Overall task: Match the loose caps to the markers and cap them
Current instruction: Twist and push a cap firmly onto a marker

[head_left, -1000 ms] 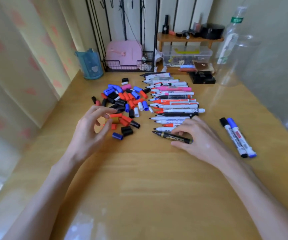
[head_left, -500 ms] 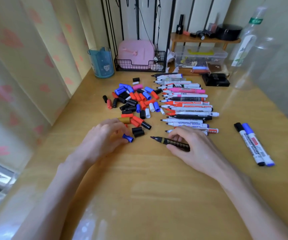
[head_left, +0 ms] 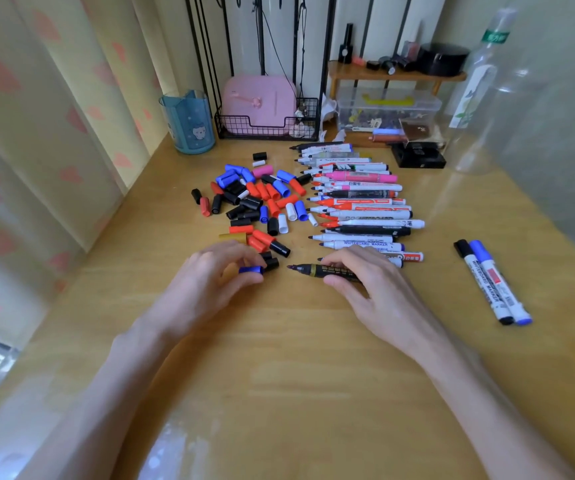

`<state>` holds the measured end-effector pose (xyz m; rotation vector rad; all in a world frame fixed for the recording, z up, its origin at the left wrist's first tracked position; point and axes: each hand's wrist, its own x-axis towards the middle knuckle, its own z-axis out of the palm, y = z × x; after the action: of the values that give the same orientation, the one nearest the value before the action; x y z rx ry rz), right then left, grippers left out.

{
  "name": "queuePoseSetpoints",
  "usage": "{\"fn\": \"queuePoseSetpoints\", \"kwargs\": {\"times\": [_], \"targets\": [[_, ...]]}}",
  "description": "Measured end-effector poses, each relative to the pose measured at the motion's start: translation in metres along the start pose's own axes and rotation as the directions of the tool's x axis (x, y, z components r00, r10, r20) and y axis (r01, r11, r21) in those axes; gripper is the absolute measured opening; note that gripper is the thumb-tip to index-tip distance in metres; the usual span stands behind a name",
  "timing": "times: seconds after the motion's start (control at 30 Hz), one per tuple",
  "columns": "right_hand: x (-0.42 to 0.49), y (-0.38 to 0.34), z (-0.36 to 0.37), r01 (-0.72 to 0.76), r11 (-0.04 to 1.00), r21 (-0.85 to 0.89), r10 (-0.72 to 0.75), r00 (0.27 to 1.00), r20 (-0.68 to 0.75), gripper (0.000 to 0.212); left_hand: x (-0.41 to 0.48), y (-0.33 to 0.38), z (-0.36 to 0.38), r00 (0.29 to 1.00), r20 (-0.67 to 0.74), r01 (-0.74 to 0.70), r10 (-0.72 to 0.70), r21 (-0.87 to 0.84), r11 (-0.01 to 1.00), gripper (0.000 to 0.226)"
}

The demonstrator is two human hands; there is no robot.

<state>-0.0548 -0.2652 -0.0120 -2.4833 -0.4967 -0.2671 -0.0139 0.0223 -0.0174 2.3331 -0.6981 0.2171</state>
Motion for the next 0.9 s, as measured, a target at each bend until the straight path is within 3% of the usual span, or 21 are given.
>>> {"fn": "queuePoseSetpoints", "kwargs": {"times": [0.23, 0.6, 0.9], "targets": [[0.002, -0.004, 0.001, 0.069, 0.995, 0.078, -0.061, 0.994, -0.095, 0.023, 0.001, 0.016, -0.001, 0.992, -0.109, 0.034, -0.056, -0.191, 0.981, 0.031], [0.004, -0.006, 0.009, 0.149, 0.989, -0.004, -0.148, 0.979, -0.142, 0.022, 0.002, 0.021, 0.008, 0.993, -0.114, -0.022, -0.002, -0.204, 0.979, 0.026], [0.003, -0.010, 0.008, 0.157, 0.987, 0.029, -0.152, 0.980, -0.129, 0.022, 0.001, 0.025, 0.018, 0.998, -0.060, 0.011, -0.025, -0.217, 0.976, 0.026]]}}
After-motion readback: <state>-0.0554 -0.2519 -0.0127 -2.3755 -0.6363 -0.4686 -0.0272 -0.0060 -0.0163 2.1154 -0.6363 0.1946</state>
